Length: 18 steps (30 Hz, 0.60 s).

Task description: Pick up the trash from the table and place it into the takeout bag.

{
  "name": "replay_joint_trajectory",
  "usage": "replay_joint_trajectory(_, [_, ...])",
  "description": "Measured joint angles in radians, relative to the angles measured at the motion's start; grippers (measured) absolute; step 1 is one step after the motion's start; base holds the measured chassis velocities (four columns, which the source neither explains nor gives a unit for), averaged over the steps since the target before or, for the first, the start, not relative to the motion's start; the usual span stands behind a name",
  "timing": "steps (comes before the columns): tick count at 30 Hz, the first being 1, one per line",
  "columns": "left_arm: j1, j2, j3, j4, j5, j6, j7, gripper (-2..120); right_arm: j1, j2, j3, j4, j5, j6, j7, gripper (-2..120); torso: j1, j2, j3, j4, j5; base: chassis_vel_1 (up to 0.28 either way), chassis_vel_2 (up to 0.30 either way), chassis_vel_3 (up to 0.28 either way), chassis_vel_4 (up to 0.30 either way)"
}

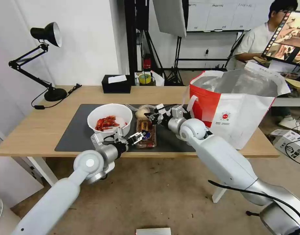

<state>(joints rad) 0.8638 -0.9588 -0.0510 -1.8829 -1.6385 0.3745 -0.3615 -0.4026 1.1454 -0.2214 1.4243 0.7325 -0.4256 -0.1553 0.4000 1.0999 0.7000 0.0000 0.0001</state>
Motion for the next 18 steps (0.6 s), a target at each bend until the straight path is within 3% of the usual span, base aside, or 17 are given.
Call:
replay_joint_trajectory(16, [-0.019,-0.025,0.029,0.02,0.003,-0.043,-0.02,100,-0.003,0.0,0.004,0.002,0.0,0.0,0.0,0,0.0,0.0,0.0,0.0,-0.0001,0.0,0.0,0.0,0.0])
replay_joint_trajectory(18, [-0.02,-0.023,0.031,0.02,0.004,-0.047,-0.02,95,-0.003,0.001,0.005,0.002,0.0,0.0,0.001,0,0.0,0.0,0.0,0.0,-0.0001,0.0,0.0,0.0,0.0])
